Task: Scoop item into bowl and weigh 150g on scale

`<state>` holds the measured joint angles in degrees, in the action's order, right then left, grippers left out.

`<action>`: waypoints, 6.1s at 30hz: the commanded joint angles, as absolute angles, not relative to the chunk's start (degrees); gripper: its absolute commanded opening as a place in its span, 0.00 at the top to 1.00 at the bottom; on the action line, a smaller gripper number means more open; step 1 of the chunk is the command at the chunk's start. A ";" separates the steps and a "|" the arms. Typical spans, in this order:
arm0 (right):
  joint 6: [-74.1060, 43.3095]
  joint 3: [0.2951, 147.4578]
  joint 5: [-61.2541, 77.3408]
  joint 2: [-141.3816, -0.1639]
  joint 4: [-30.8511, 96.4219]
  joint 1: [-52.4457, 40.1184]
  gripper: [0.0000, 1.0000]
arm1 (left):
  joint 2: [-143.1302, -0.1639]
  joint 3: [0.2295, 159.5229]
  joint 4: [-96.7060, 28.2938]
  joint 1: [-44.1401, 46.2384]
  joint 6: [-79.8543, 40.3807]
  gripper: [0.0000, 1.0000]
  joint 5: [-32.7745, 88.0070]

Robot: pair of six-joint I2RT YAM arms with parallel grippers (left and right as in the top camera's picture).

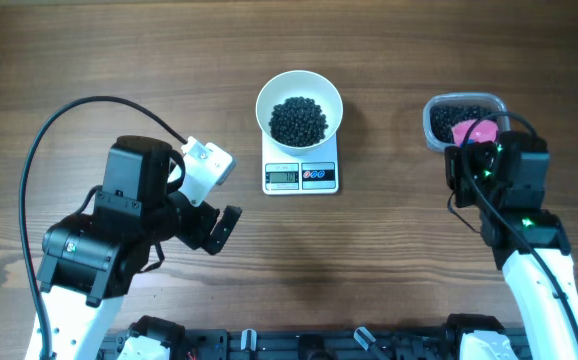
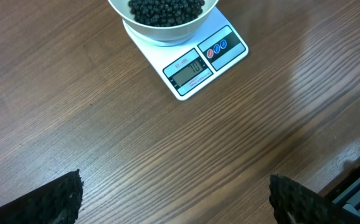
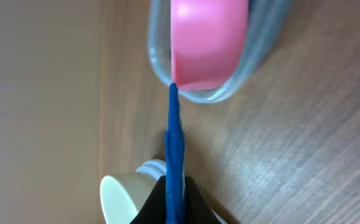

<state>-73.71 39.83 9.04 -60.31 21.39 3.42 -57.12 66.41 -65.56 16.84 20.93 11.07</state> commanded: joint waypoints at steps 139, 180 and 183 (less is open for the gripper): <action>-84.49 32.21 -40.10 -81.45 7.75 -19.90 0.26 | -57.12 67.51 -65.39 16.45 22.09 0.00 12.16; -84.09 23.53 -45.69 -81.45 -16.05 -18.39 0.56 | -57.12 67.51 -65.39 16.45 22.09 0.00 12.16; -84.16 23.53 -45.67 -81.45 -16.25 -18.39 0.65 | -57.12 67.51 -65.39 16.45 22.11 0.00 12.16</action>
